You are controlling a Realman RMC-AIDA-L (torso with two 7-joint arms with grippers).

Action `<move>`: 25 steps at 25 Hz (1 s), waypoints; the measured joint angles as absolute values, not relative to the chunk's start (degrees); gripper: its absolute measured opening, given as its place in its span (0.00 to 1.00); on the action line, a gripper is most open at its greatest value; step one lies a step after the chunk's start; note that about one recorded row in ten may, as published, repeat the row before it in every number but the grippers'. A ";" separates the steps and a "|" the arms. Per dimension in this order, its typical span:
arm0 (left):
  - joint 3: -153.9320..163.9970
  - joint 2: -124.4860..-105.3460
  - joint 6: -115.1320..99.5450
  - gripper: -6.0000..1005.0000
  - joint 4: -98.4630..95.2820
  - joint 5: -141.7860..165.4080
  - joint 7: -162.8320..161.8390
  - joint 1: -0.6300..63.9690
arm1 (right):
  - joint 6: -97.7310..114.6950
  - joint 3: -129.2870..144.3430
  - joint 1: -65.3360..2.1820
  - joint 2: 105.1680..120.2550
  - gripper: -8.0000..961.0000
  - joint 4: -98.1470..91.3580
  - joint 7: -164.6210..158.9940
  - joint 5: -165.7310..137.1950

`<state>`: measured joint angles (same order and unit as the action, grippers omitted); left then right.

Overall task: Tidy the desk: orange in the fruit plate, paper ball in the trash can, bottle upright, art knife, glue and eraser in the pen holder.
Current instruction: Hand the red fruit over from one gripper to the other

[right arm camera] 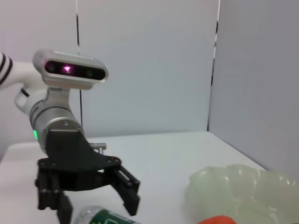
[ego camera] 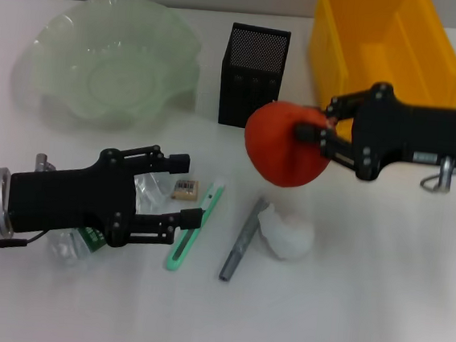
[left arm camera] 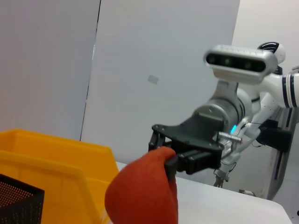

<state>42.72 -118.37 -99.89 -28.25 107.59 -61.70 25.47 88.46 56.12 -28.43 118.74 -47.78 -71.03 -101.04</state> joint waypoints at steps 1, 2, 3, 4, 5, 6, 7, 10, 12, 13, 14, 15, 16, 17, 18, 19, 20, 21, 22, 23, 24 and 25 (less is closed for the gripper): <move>42.71 -118.38 -99.87 0.76 -28.23 107.55 -61.70 25.47 | 88.62 55.51 -28.58 118.70 0.18 -45.19 -68.74 -100.34; 42.71 -118.38 -99.87 0.76 -28.23 107.55 -61.70 25.47 | 88.71 55.08 -28.67 118.70 0.18 -43.39 -67.08 -100.00; 42.71 -118.41 -99.86 0.76 -28.21 107.52 -61.70 25.48 | 88.85 54.37 -28.80 118.76 0.18 -41.22 -64.97 -99.48; 42.71 -118.41 -99.86 0.76 -28.21 107.52 -61.70 25.48 | 89.14 53.32 -28.87 118.85 0.18 -38.48 -62.24 -98.77; 42.71 -118.41 -99.83 0.76 -28.21 107.51 -61.70 25.49 | 89.48 52.76 -28.87 118.88 0.19 -36.95 -60.54 -98.27; 42.71 -118.41 -99.79 0.76 -28.17 107.49 -61.70 25.49 | 90.05 52.20 -28.82 118.89 0.19 -35.13 -58.67 -97.55; 42.65 -118.41 -99.73 0.76 -28.04 107.45 -61.70 25.48 | 91.94 51.41 -28.43 118.82 0.19 -32.14 -55.06 -96.25; 42.38 -118.40 -99.67 0.76 -27.81 107.41 -61.69 25.48 | 93.85 50.96 -27.94 118.71 0.19 -30.92 -52.97 -95.80; 42.20 -118.39 -99.66 0.76 -27.67 107.39 -61.65 25.59 | 94.96 50.68 -27.13 118.59 0.20 -30.44 -51.94 -95.74; 42.20 -118.39 -99.66 0.76 -27.67 107.39 -61.65 25.59 | 94.96 50.68 -27.13 118.59 0.20 -30.44 -51.94 -95.74; 42.20 -118.38 -99.65 0.76 -27.66 107.39 -61.63 25.62 | 94.98 50.66 -26.94 118.58 0.20 -30.39 -51.89 -95.74; 42.19 -118.38 -99.65 0.76 -27.66 107.39 -61.56 25.67 | 94.98 50.66 -26.94 118.58 0.20 -30.39 -51.89 -95.74; 42.19 -118.38 -99.65 0.76 -27.65 107.39 -61.52 25.68 | 94.97 50.65 -26.90 118.59 0.20 -30.36 -51.87 -95.80; 42.18 -118.40 -99.56 0.76 -27.60 107.39 -61.21 25.77 | 94.98 50.64 -26.88 118.62 0.21 -30.28 -51.83 -95.92; 42.18 -118.40 -99.56 0.76 -27.60 107.39 -61.21 25.77 | 94.98 50.64 -26.88 118.62 0.21 -30.28 -51.83 -95.92; 42.18 -118.47 -99.31 0.76 -27.53 107.39 -61.02 25.97 | 94.99 50.66 -26.89 118.63 0.21 -30.25 -51.80 -95.99; 42.18 -118.47 -99.31 0.76 -27.53 107.39 -61.02 25.97 | 94.99 50.66 -26.89 118.63 0.21 -30.25 -51.80 -95.99; 42.18 -118.53 -99.05 0.76 -27.51 107.39 -61.00 26.17 | 95.01 50.75 -26.95 118.64 0.21 -30.24 -51.78 -96.01; 42.18 -118.59 -98.74 0.76 -27.43 107.39 -60.95 26.42 | 95.04 50.85 -27.04 118.65 0.21 -30.23 -51.77 -96.02; 42.18 -118.59 -98.74 0.76 -27.43 107.39 -60.95 26.42 | 95.07 50.95 -27.14 118.68 0.22 -30.22 -51.77 -96.02; 42.20 -118.69 -98.21 0.76 -26.83 107.39 -60.62 27.06 | 95.07 51.14 -27.35 118.76 0.22 -30.21 -51.76 -96.05; 42.18 -118.72 -97.84 0.75 -26.14 107.39 -60.17 27.56 | 95.07 51.14 -27.35 118.76 0.22 -30.21 -51.76 -96.05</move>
